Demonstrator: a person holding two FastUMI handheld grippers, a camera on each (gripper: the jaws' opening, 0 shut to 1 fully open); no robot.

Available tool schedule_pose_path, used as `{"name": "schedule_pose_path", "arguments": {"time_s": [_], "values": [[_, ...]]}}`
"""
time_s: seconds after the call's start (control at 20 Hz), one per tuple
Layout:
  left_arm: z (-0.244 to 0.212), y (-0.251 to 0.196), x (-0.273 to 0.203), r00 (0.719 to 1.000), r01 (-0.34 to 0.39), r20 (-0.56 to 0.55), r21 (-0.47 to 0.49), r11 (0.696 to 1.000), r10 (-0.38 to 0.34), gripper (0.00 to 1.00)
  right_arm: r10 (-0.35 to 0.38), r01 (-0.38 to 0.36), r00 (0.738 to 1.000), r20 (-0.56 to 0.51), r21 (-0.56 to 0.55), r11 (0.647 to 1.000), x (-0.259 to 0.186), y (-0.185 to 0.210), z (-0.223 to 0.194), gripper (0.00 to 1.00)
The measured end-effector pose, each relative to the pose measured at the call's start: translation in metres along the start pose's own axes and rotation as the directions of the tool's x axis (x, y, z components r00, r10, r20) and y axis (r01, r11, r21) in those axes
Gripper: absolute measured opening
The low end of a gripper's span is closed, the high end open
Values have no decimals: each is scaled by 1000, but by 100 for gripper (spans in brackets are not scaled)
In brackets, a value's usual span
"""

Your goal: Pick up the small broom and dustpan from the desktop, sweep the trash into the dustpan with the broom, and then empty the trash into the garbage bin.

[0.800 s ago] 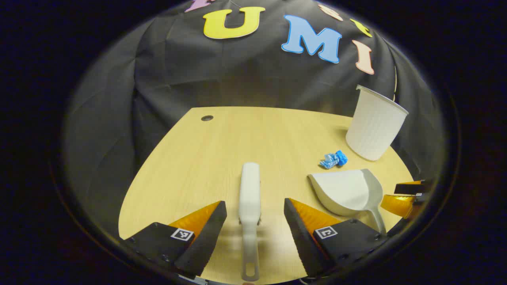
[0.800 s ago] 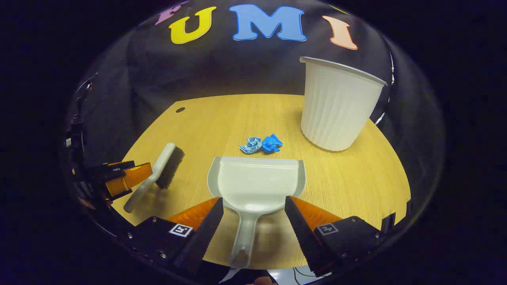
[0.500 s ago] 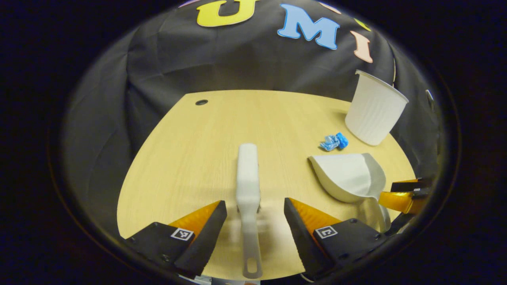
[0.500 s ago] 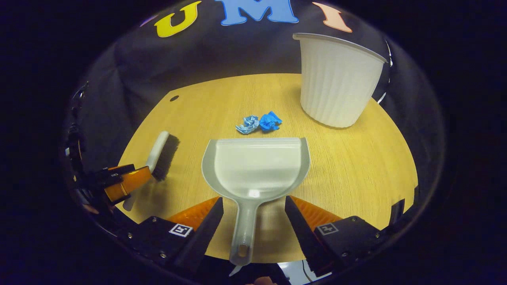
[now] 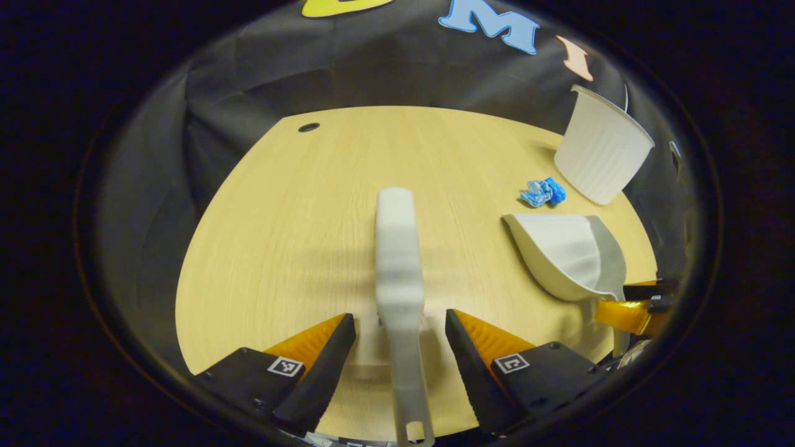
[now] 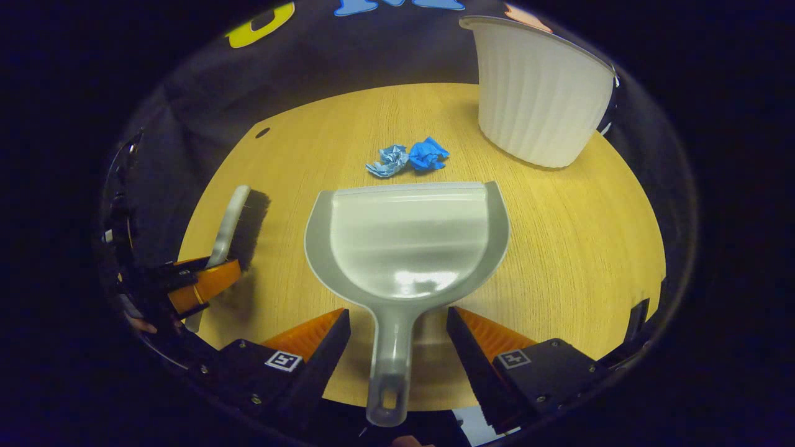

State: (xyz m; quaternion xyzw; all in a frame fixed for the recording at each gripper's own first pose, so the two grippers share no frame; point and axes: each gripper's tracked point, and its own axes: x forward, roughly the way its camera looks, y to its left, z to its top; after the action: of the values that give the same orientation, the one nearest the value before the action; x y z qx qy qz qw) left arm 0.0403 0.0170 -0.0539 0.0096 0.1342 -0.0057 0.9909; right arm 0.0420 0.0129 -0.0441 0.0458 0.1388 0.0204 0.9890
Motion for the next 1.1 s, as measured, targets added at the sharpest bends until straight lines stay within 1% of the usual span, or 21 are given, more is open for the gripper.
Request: {"name": "schedule_pose_path", "arguments": {"time_s": [0.4,0.55,0.8,0.9,0.95,1.0,1.05,1.1], "values": [[-1,1,12,1000,1,-29,-9,1000,-1,95,-7,7,999,-43,4,1000,16,-1,-1,98],[-2,1,19,999,-3,-43,-14,1000,3,96,-10,10,998,-59,-5,1000,20,-1,-2,98],[-5,0,23,998,-4,-60,-17,1000,3,95,-7,6,997,-76,-17,1000,23,-1,-4,98],[-4,3,26,998,-17,-62,-2,1000,16,91,-17,15,996,-82,-28,1000,25,-3,-5,95],[-2,4,27,998,-22,-59,9,1000,22,82,-25,22,996,-84,-35,999,26,-5,-6,86],[0,5,29,998,-28,-59,18,999,29,75,-28,25,996,-83,-39,999,28,-6,-6,81],[1,6,31,998,-32,-59,27,999,34,69,-39,36,996,-80,-43,998,29,-9,-6,72],[2,6,32,998,-29,-59,34,999,31,63,-37,34,997,-75,-41,999,26,-9,-4,66]]}}
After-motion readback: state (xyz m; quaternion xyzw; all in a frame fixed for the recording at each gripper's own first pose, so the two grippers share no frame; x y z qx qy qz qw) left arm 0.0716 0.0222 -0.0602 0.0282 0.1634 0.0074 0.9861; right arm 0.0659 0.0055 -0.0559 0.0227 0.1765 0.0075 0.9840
